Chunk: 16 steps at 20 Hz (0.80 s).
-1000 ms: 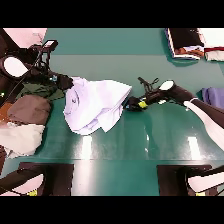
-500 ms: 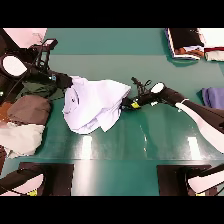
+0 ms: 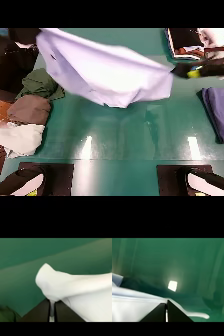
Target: Fold the shirts.
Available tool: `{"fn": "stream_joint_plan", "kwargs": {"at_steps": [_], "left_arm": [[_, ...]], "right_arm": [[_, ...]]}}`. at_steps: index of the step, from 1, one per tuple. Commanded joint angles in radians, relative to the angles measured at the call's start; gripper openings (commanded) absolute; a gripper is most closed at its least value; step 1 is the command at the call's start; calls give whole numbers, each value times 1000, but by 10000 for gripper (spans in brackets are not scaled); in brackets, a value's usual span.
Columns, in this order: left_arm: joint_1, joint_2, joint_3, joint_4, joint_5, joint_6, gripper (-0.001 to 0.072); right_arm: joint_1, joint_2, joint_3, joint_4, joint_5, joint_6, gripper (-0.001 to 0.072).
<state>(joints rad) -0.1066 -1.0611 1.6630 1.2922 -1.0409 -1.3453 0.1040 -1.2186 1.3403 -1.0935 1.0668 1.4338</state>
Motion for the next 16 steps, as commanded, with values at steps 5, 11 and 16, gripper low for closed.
{"fn": "stream_joint_plan", "kwargs": {"at_steps": [5, 11, 16], "left_arm": [[3, 21, 258, -66, -12, 44, 27], [3, 85, 453, -275, -14, 45, 26], [3, 180, 453, -360, -62, 45, 26]], "right_arm": [[-119, 200, 305, -63, 37, -34, 14], [-118, 283, 541, -63, 43, -71, 14], [-119, 277, 718, -114, 93, -73, 13]]}}
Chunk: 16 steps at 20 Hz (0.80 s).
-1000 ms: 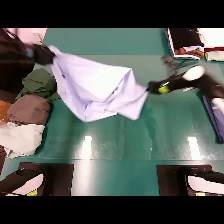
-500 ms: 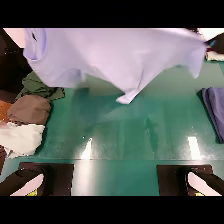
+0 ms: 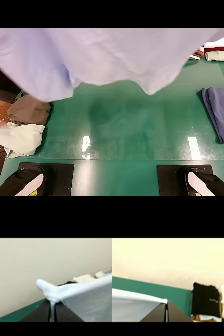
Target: Fold the shirts.
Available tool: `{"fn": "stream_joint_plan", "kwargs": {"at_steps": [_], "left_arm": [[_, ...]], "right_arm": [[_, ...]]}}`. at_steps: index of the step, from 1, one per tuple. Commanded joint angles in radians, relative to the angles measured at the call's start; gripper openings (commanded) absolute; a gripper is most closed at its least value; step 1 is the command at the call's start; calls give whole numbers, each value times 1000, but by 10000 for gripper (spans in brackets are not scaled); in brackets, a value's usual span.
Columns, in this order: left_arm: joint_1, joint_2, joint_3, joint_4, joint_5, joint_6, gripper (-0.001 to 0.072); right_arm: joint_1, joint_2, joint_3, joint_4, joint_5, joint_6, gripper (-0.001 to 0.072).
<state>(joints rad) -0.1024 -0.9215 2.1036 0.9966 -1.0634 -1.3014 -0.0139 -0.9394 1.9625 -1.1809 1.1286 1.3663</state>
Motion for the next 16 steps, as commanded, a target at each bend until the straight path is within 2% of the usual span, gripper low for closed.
{"fn": "stream_joint_plan", "kwargs": {"at_steps": [1, 3, 8, 9, 12, 16], "left_arm": [[-1, 38, 10, -45, -95, 0, 26], [-1, 24, -97, -23, -173, -3, 26], [-1, -99, -560, 7, -167, 1, 27], [-1, -151, -632, 10, -142, 2, 27], [-1, -346, -729, 14, 19, 92, 27], [-1, -578, -728, 9, 250, 105, 28]], "right_arm": [[0, -19, 118, -26, 39, -5, 13], [11, -77, 122, -16, 57, -1, 13], [99, -304, -60, -18, 92, 6, 13], [107, -364, -100, -19, 100, 6, 13], [109, -533, -190, -20, 74, 6, 13], [110, -709, -221, -16, -14, 14, 14]]}}
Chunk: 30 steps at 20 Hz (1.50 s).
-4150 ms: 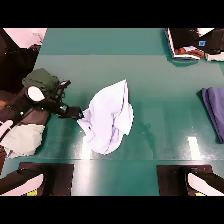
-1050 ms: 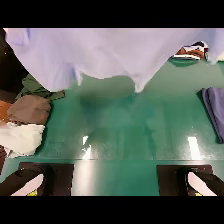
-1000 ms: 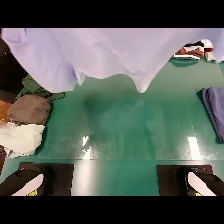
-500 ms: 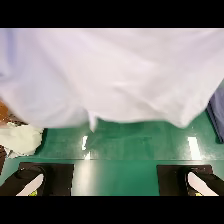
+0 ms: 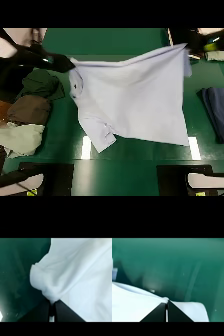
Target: Fold the shirts.
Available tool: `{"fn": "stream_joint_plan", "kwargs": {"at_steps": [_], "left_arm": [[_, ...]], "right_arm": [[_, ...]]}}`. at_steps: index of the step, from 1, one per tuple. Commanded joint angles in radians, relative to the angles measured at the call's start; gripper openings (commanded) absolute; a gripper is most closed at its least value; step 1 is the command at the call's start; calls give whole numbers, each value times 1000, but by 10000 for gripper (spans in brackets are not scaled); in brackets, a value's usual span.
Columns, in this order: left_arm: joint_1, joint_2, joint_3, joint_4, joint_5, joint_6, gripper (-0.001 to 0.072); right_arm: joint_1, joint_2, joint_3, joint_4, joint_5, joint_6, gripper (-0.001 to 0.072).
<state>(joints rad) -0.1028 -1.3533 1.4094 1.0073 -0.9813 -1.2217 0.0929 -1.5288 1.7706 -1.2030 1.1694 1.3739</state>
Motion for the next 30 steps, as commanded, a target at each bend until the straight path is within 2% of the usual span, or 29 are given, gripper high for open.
{"fn": "stream_joint_plan", "kwargs": {"at_steps": [1, 4, 5, 6, 7, 8, 9, 12, 14, 16, 20, 22, 24, 28, 30], "left_arm": [[0, -180, -34, -2, 200, 24, 27], [0, -228, -34, 0, 237, -16, 29], [0, -228, -34, 0, 242, -34, 39], [0, -227, -29, 1, 236, -35, 294], [2, -227, -23, 3, 217, -35, 558], [8, -227, -5, 11, 186, -35, 621], [23, -227, 19, 19, 145, -36, 624], [127, -202, 119, 25, -105, -63, 623], [203, -143, 114, 25, -244, -64, 623], [261, -60, 45, 26, -317, -64, 623], [294, 132, -310, 24, -311, -53, 624], [294, 181, -505, -17, -306, -51, 623], [294, 187, -660, -99, -272, -11, 624], [291, 187, -830, -280, -129, 93, 623], [291, 186, -852, -303, -85, 105, 623]], "right_arm": [[3, -154, -15, 6, -66, 28, 15], [3, -216, 27, 7, -109, 87, 20], [3, -227, 40, 7, -126, 93, 55], [3, -237, 56, 7, -127, 93, 294], [1, -242, 77, 7, -108, 95, 458], [-6, -242, 99, 7, -77, 95, 452], [-6, -241, 125, 8, -37, 95, 451], [-27, -192, 145, 4, 163, 52, 431], [-48, -126, 74, 4, 299, 13, 430], [-71, -38, -58, 6, 335, 4, 430], [-97, 153, -352, 6, 266, -3, 430], [-97, 230, -463, 7, 227, -3, 430], [-96, 291, -538, 8, 191, -3, 430], [-96, 383, -618, 6, 156, -3, 430], [-96, 406, -619, 7, 155, -3, 430]]}}
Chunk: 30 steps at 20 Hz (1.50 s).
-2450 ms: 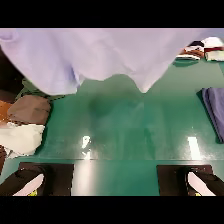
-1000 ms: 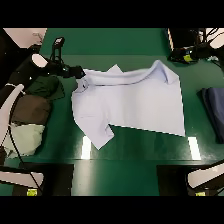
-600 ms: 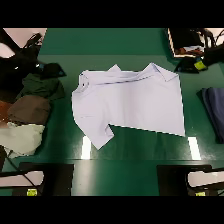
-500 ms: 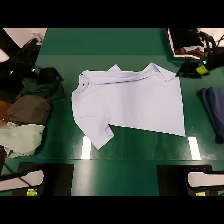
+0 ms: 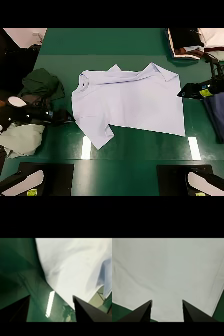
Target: Fold the shirts.
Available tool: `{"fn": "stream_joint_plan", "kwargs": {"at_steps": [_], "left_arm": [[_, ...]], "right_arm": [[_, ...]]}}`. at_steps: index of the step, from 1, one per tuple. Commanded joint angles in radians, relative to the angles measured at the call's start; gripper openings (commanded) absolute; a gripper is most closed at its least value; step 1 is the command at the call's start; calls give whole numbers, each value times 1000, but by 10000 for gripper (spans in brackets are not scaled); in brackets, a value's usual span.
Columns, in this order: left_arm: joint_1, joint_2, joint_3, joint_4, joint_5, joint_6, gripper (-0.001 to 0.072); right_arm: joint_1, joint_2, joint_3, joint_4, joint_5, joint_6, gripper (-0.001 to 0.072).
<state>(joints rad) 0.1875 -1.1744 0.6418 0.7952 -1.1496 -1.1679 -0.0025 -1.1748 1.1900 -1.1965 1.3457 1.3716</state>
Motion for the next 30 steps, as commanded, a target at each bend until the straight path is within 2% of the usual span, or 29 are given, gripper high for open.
{"fn": "stream_joint_plan", "kwargs": {"at_steps": [1, 4, 8, 9, 11, 12, 16, 19, 23, 29, 30], "left_arm": [[1, 7, -85, -93, 104, 51, 623], [-11, 6, -85, -129, 190, 51, 623], [-153, 6, -84, -134, 352, 49, 622], [-177, 6, -81, -134, 379, 34, 514], [-182, 6, -68, -137, 372, 21, 97], [-179, 6, -56, -133, 362, 24, 28], [-176, 8, 76, -74, 238, 24, 27], [-176, 8, 179, -46, 153, 50, 27], [-177, 8, 200, -46, 146, 50, 27], [-177, 8, 200, -47, 145, 50, 28], [-177, 8, 200, -46, 145, 50, 27]], "right_arm": [[0, 61, -39, 0, -27, 0, 430], [0, 66, -37, 1, -35, 0, 430], [6, 66, -37, 29, -31, 1, 430], [6, 66, -37, 27, -26, 0, 430], [-7, 66, -37, 25, 6, 0, 430], [-29, 66, -37, 24, 43, 0, 430], [-185, 87, -127, 15, 166, -8, 430], [-381, 134, -320, 16, 110, -13, 430], [-574, 135, -518, 27, 56, -65, 430], [-563, 135, -651, 63, -89, -74, 426], [-548, 135, -655, 81, -106, -80, 360]]}}
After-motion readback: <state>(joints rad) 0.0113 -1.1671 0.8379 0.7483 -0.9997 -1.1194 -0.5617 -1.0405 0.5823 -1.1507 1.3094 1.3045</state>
